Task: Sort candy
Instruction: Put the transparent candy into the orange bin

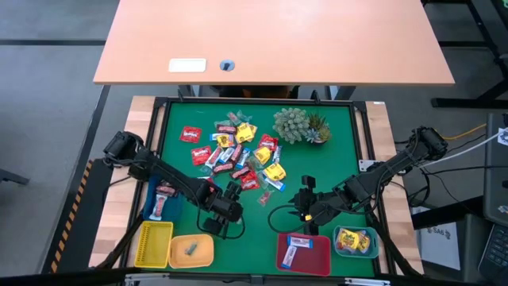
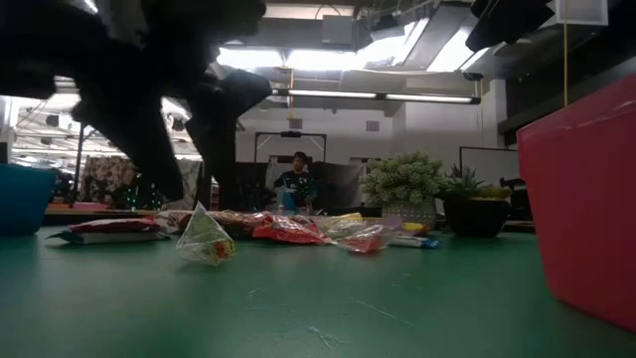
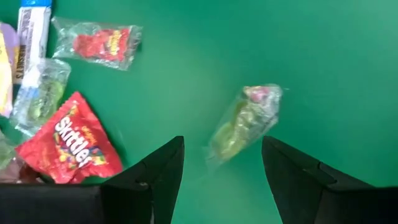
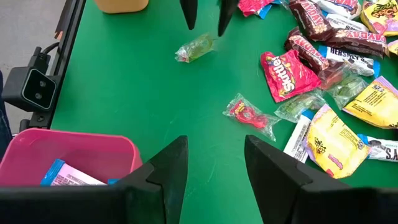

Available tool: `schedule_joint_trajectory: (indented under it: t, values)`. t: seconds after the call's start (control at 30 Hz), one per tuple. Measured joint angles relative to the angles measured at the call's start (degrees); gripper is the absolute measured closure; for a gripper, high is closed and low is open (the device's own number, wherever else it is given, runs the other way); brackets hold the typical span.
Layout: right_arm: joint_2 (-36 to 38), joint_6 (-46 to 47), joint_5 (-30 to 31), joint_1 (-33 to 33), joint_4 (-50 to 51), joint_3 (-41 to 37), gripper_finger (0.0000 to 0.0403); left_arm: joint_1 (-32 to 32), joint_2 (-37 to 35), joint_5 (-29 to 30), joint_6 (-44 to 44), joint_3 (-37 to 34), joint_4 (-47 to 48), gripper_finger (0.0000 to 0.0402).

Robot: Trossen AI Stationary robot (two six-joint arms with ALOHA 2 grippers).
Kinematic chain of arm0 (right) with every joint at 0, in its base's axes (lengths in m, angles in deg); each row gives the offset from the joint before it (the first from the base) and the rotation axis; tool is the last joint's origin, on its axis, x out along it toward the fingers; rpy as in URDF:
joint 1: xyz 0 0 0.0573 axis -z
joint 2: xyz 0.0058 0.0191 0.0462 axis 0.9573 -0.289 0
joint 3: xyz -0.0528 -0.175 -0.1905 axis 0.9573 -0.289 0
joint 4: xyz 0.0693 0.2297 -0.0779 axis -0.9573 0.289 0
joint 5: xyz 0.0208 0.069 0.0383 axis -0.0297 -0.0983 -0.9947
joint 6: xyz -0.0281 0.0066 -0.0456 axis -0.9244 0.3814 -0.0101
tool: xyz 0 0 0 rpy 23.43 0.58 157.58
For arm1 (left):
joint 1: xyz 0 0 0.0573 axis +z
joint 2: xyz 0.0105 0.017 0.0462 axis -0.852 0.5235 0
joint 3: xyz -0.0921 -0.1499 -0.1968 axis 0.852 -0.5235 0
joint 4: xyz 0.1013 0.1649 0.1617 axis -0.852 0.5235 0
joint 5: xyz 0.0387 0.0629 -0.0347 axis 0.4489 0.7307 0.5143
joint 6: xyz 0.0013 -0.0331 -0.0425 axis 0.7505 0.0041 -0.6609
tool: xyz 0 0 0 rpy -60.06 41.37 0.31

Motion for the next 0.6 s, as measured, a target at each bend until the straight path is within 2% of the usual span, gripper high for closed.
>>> schedule_joint_trajectory:
  t: [0.2, 0.37, 0.6]
  values:
    - [0.0, 0.0, 0.0, 0.0, 0.0, 0.0, 0.0244, 1.5, 0.3, -1.9, 0.1, 0.0, -0.7, 0.0198]
    - [0.0, 0.0, 0.0, 0.0, 0.0, 0.0, 0.0244, 1.8, 3.2, -4.9, 0.2, 0.0, -2.7, 0.0198]
    - [0.0, 0.0, 0.0, 0.0, 0.3, 0.0, 0.0244, 1.8, 6.8, -4.9, 0.1, 0.0, -5.3, 0.0198]
